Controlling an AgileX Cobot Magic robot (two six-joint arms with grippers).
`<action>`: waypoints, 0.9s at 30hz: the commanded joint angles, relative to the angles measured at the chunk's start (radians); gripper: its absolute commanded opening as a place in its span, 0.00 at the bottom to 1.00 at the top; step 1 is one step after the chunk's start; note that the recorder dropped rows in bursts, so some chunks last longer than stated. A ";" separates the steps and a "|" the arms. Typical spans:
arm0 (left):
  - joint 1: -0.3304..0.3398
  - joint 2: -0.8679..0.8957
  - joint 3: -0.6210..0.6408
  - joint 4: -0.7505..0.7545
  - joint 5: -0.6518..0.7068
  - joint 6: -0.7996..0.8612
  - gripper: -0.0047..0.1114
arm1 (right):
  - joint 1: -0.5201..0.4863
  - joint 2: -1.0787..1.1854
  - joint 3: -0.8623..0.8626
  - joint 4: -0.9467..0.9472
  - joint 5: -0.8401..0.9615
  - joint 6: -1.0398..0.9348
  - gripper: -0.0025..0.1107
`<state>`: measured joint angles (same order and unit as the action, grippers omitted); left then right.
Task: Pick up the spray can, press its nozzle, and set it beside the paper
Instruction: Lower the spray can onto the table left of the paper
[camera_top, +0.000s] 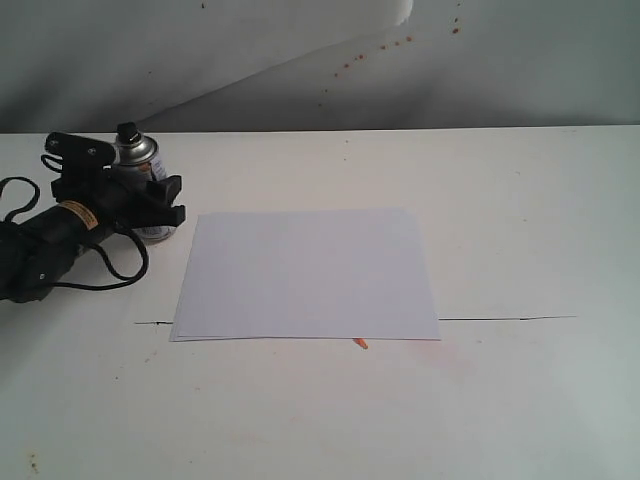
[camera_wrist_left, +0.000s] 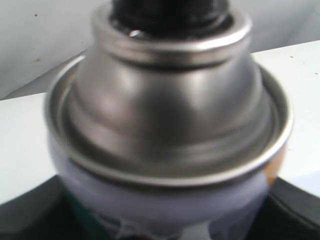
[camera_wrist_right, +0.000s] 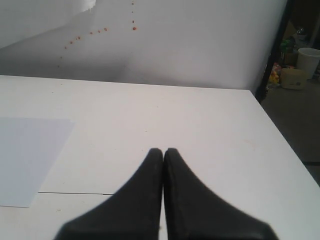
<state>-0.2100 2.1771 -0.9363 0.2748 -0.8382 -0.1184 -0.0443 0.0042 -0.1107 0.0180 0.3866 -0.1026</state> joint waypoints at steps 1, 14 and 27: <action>0.001 0.012 -0.017 -0.007 -0.053 -0.013 0.04 | -0.003 -0.004 0.004 0.005 -0.008 0.002 0.02; 0.001 0.015 -0.023 -0.002 -0.032 -0.016 0.13 | -0.003 -0.004 0.004 0.005 -0.008 0.004 0.02; 0.001 0.015 -0.023 -0.010 -0.032 -0.131 0.83 | -0.003 -0.004 0.004 0.005 -0.008 0.001 0.02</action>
<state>-0.2100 2.2002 -0.9549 0.2748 -0.8519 -0.1988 -0.0443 0.0042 -0.1107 0.0180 0.3866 -0.1026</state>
